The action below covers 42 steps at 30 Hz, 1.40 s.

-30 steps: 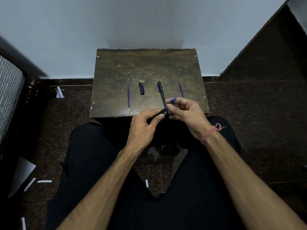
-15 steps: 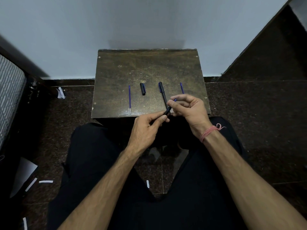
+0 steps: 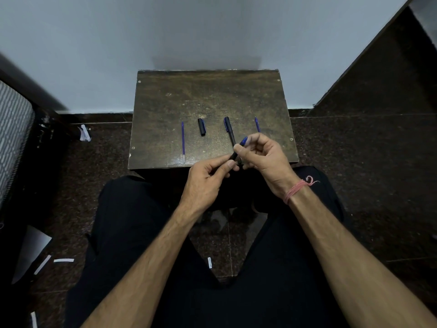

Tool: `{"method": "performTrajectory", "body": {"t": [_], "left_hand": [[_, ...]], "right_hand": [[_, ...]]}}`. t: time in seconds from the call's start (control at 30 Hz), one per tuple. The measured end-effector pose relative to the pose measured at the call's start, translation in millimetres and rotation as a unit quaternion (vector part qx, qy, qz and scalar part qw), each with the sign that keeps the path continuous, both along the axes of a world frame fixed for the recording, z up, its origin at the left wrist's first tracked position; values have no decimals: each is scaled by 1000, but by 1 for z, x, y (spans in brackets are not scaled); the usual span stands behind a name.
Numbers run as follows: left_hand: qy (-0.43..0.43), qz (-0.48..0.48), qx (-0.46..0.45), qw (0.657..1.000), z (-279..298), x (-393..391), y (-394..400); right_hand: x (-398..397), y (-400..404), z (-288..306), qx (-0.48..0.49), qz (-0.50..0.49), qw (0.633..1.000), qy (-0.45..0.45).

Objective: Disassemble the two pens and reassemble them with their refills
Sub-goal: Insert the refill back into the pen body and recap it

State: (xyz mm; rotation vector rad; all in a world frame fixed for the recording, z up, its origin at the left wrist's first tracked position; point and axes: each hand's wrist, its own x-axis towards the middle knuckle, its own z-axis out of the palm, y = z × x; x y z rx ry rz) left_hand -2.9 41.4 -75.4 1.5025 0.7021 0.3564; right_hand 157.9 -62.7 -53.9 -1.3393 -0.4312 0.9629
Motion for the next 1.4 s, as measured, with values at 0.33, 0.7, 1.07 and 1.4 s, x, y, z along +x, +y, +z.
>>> {"method": "performTrajectory", "body": {"t": [0.33, 0.7, 1.07, 1.4], "left_hand": [[24, -15, 11, 1000, 4, -2, -3], [33, -20, 20, 999, 4, -3, -5], [9, -21, -11, 1000, 1, 0, -2], [-31, -118, -162, 979, 4, -1, 3]], "right_hand": [[1, -1, -2, -40, -51, 997, -39], [-6, 2, -4, -81, -78, 989, -98], [-3, 0, 0, -19, -65, 998, 13], [1, -2, 3, 20, 54, 990, 130]]}}
